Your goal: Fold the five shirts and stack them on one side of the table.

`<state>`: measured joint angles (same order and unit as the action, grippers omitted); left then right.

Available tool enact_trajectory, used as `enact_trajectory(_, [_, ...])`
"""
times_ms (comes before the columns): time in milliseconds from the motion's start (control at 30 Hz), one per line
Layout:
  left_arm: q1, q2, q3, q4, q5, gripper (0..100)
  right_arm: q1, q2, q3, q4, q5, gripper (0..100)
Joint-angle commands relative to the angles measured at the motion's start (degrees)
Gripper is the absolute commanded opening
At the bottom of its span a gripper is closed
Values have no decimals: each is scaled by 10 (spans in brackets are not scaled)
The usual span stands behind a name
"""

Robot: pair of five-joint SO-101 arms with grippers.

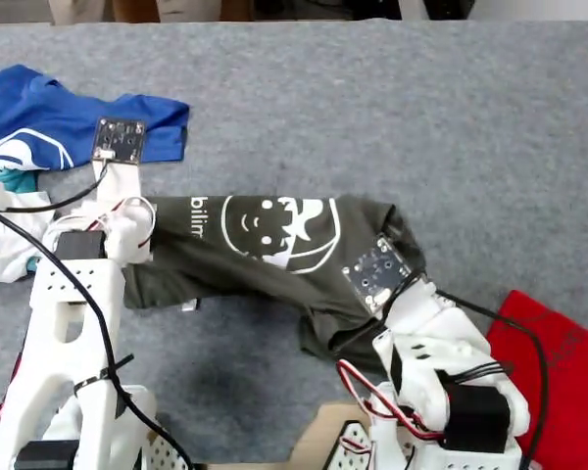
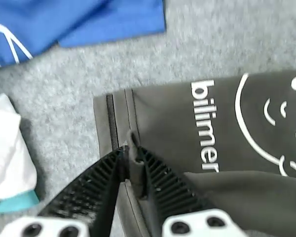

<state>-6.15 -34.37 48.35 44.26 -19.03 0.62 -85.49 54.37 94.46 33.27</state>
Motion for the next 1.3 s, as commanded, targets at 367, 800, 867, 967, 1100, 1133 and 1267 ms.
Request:
enact_trajectory(367, [-18, -7, 171, -65, -6, 18, -7, 2, 1, 2, 82, 8])
enact_trajectory(800, [-54, -7, 13, 217, -61, 153, -7, 0, -10, 4, 137, 296])
enact_trajectory(867, [-54, -7, -24, 266, -62, 189, -6, 2, -28, 4, 137, 299])
enact_trajectory(967, [-54, -7, -84, 318, -62, 202, -5, 3, -56, 3, 137, 299])
enact_trajectory(1100, [-54, -7, -169, 334, -46, 170, -4, 6, -66, -29, 129, 194])
enact_trajectory(1133, [-53, -4, -188, 332, -26, 134, -4, 10, -62, -50, 117, 129])
enact_trajectory(1267, [-30, 21, -192, 265, 50, 24, -7, 84, -56, -150, 88, 19])
